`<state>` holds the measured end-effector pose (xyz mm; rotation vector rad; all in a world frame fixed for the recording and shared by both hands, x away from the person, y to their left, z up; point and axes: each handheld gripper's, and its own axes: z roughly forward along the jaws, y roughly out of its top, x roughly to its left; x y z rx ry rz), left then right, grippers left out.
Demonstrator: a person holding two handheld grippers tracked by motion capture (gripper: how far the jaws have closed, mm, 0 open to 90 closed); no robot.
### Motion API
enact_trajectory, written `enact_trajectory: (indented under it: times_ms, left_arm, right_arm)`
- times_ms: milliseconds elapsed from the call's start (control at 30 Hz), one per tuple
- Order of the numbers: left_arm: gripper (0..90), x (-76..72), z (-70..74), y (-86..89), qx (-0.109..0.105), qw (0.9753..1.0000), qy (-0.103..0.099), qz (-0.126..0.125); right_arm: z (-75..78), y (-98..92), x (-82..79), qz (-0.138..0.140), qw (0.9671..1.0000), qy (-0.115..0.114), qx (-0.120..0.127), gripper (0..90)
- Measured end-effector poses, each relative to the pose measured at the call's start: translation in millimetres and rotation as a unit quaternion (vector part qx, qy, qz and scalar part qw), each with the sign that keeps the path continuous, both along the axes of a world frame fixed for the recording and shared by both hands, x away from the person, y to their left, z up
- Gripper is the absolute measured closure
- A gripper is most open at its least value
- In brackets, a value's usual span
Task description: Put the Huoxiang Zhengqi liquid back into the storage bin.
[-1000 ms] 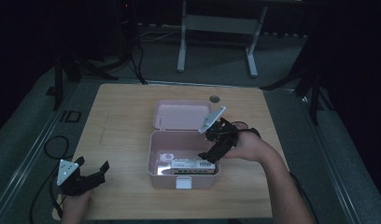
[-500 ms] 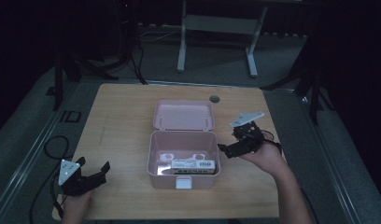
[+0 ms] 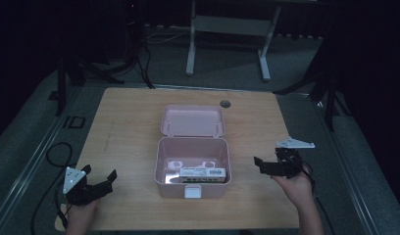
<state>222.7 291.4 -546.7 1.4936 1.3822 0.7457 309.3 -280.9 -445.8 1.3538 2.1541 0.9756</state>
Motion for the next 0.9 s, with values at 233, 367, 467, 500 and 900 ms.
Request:
enact_trajectory:
  times_ms: [233, 367, 467, 500, 900]
  left_arm:
    - [2.4, 0.9, -0.1, -1.0, 0.000, 1.0000, 0.002, -0.005]
    - [2.4, 1.0, -0.4, -1.4, 0.001, 1.0000, 0.003, -0.005]
    - [2.4, 1.0, -0.5, -0.6, 0.002, 1.0000, 0.004, -0.003]
    - [2.4, 1.2, -0.7, -0.6, 0.002, 1.0000, 0.005, -0.003]
    - [2.4, 1.0, 1.3, -1.4, 0.004, 1.0000, 0.000, -0.003]
  right_arm:
    - [-31.3, -23.3, -14.8, -0.076, 0.9966, -0.010, 0.029, 11.0]
    - [-45.0, -26.6, -19.2, -0.090, 0.9955, -0.012, 0.027, 11.1]
    - [-60.6, -27.0, -23.3, -0.095, 0.9952, 0.001, 0.022, 11.1]
    - [-63.3, -26.7, -24.4, -0.095, 0.9953, 0.001, 0.019, 11.1]
    - [-67.6, -20.5, -29.8, -0.071, 0.9967, 0.009, 0.037, 11.1]
